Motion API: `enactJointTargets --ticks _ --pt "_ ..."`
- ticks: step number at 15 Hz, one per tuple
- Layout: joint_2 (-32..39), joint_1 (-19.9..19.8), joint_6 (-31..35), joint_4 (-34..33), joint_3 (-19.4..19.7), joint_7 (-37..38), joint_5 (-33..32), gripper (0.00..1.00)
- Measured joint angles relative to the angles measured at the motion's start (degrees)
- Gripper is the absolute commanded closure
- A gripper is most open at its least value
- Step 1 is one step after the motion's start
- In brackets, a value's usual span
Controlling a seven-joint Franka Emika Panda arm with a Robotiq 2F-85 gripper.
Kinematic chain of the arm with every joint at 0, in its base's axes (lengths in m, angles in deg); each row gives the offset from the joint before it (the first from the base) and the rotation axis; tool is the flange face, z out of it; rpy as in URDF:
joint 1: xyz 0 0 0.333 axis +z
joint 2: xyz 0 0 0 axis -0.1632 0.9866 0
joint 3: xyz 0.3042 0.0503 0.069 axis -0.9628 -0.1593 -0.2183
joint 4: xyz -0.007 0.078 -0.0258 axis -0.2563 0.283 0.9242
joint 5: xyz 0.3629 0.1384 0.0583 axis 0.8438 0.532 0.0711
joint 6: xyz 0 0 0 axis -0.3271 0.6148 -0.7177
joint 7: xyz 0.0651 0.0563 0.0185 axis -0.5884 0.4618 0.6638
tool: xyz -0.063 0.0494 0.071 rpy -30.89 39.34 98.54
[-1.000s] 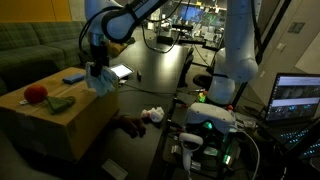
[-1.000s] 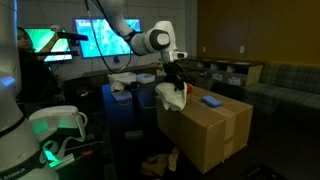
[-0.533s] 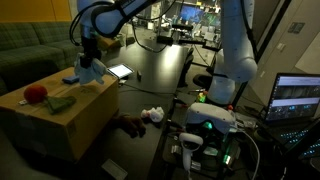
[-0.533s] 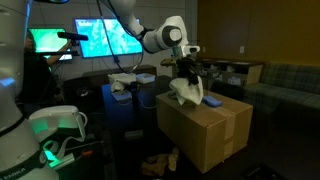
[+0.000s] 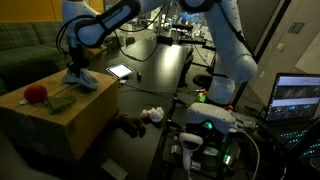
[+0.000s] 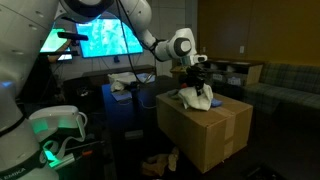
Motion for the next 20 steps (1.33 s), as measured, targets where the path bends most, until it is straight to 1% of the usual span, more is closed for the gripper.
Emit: enactJointTargets --ticks 1,4,10,15,20 --pt "0.8 0.4 -0.6 -1.4 0.0 0.0 0.0 0.19" --pt "1.4 1.8 -2.4 -4.4 0.0 0.0 0.0 0.01" --pt "1.6 4.9 -3.3 -8.0 -0.3 -0.5 0.0 0.00" --pt "3.9 7.4 -3.2 -11.1 -1.2 -1.5 0.0 0.00" --pt "6.5 8.4 -0.4 -13.9 -2.2 -1.8 0.1 0.00"
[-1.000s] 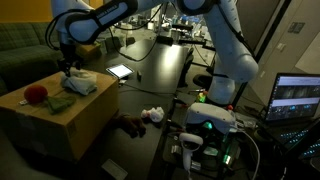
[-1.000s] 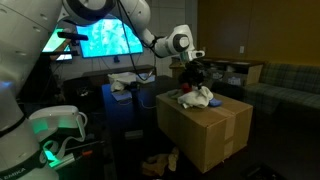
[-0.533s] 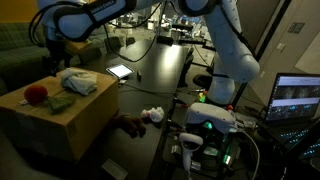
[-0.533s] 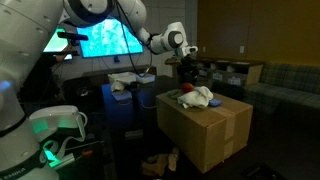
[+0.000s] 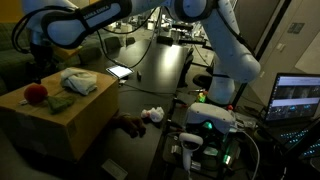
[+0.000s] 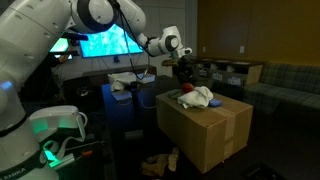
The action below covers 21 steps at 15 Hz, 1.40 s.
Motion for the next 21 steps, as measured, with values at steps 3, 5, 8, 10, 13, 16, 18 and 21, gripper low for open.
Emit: enactJointTargets --ticks 3,5,8,10,13,16,18,21 --pt "0.5 -0.1 2.8 -0.4 -0.6 -0.3 0.7 0.00" --pt "0.5 -0.3 4.4 -0.4 -1.2 -0.9 1.7 0.00" --pt "0.5 -1.0 6.1 -0.3 -2.9 -2.6 4.6 0.00" --pt "0.6 -1.3 7.1 -0.1 -4.1 -4.1 6.1 0.00" --pt "1.2 -1.3 8.4 0.2 -5.8 -6.3 7.5 0.00" --pt "2.8 -1.3 9.2 0.4 -7.3 -8.3 7.9 0.00" --pt "4.0 -1.2 9.4 0.4 -7.7 -9.5 7.9 0.00" --pt "5.8 -1.0 9.4 0.4 -7.9 -11.3 7.9 0.00"
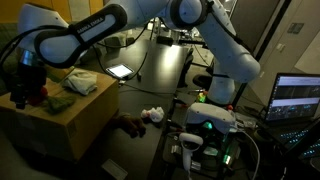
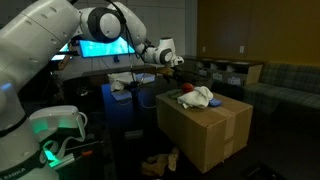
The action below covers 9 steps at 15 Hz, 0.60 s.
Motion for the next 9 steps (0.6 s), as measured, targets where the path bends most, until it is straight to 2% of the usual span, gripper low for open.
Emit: enactJointTargets --ticks 9 --pt "1.0 -0.1 0.0 0.0 0.3 -3.1 -0.1 0.00"
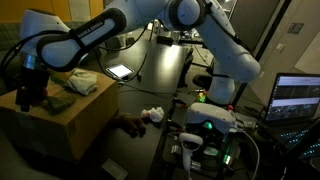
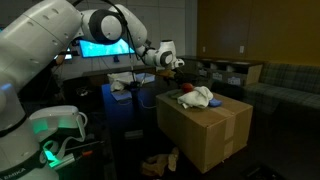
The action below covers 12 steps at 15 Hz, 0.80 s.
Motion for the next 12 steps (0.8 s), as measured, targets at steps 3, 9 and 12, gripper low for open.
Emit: enactJointTargets --ticks 3,9,12 --pt "-1.5 0.0 0.3 0.3 0.3 -0.1 -0.6 0.00" --pt "-2.3 0.1 1.4 0.2 3.5 -0.1 -2.8 0.00" --pt "-1.1 0.1 2.8 -0.1 5.4 0.0 -4.5 0.00"
